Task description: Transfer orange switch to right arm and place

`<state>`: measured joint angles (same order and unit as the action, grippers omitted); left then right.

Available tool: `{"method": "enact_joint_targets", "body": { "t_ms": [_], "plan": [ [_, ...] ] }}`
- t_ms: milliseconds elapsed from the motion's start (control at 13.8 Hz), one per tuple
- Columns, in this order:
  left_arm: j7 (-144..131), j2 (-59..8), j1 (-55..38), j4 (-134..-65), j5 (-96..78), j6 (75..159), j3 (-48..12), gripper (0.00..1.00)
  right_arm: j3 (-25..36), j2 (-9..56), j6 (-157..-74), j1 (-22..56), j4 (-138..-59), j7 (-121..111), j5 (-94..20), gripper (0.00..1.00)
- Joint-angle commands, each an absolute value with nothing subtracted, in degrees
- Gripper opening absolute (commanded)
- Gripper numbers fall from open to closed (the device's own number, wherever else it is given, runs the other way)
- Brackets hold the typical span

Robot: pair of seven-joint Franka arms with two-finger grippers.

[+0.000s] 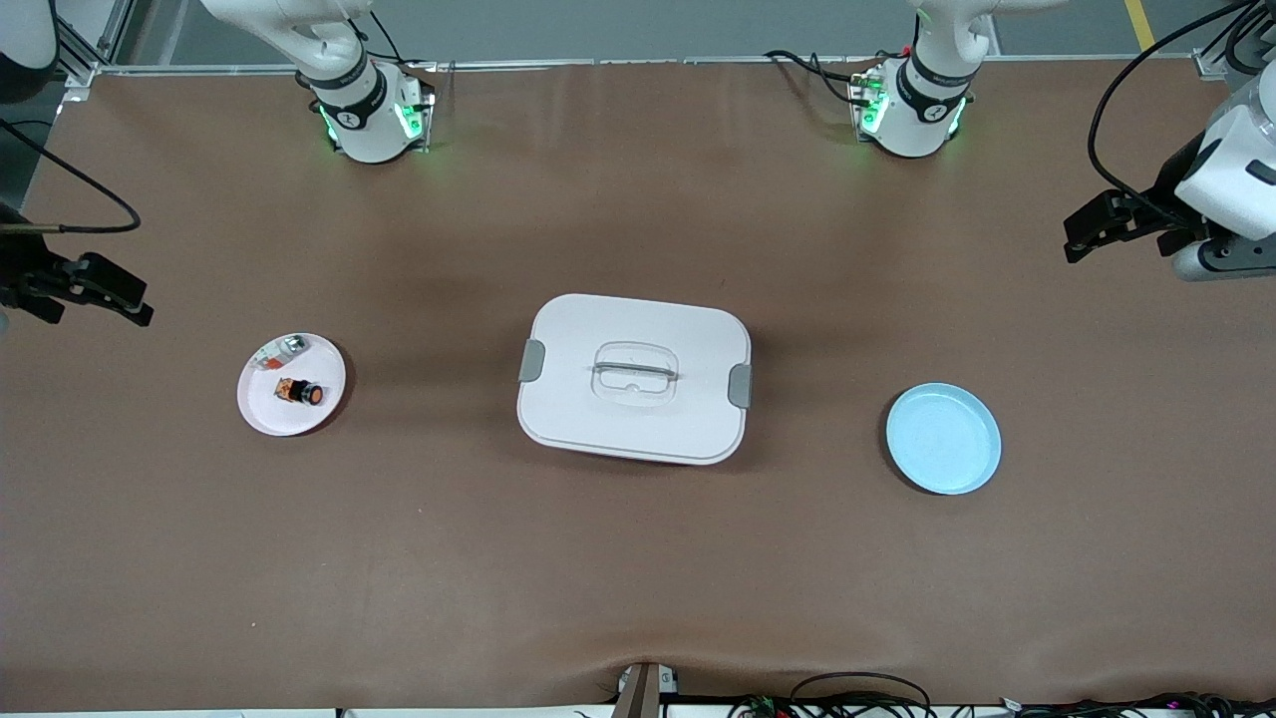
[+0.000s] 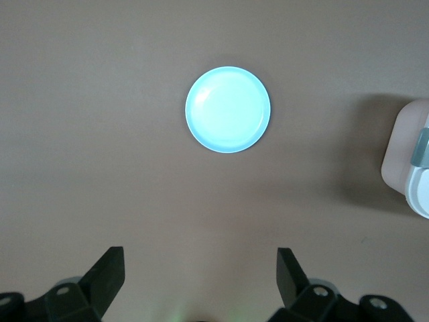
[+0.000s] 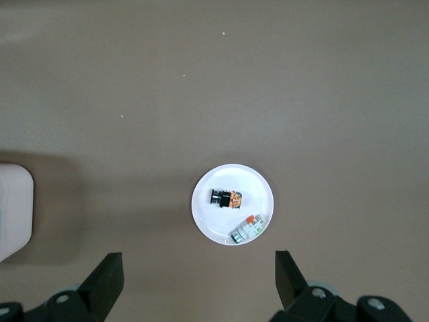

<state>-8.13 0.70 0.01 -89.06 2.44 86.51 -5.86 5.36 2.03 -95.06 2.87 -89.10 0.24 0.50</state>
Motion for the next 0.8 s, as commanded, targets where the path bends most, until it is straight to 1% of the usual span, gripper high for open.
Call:
{"method": "enact_joint_targets", "body": {
  "t_ms": [0,72,362,507,724],
  "plan": [
    [-7.73,0.7,-0.09,-87.71,1.58,85.52,-5.71,1.0,0.64,-0.26,-93.6,-2.61,-89.21,0.62,-0.44,1.0],
    [-7.73,0.7,-0.09,-87.71,1.58,85.52,-5.71,1.0,-1.3,-0.7,-93.6,-4.38,-89.3,0.62,-0.44,1.0],
    [-7.65,0.88,-0.09,-87.63,1.58,85.52,-5.8,1.0,-1.58,-3.42,-92.64,-4.48,-90.96,0.35,-0.44,1.0],
    [-7.65,0.79,-0.18,-87.63,1.58,85.52,-5.8,1.0,-1.67,-7.18,-93.77,-4.39,-94.98,-0.44,-0.44,1.0],
    [-7.65,0.88,-0.09,-87.63,1.58,85.52,-5.8,1.0,-1.67,-14.21,-98.95,-3.26,-103.68,-0.53,-0.44,1.0]
  ]
}}
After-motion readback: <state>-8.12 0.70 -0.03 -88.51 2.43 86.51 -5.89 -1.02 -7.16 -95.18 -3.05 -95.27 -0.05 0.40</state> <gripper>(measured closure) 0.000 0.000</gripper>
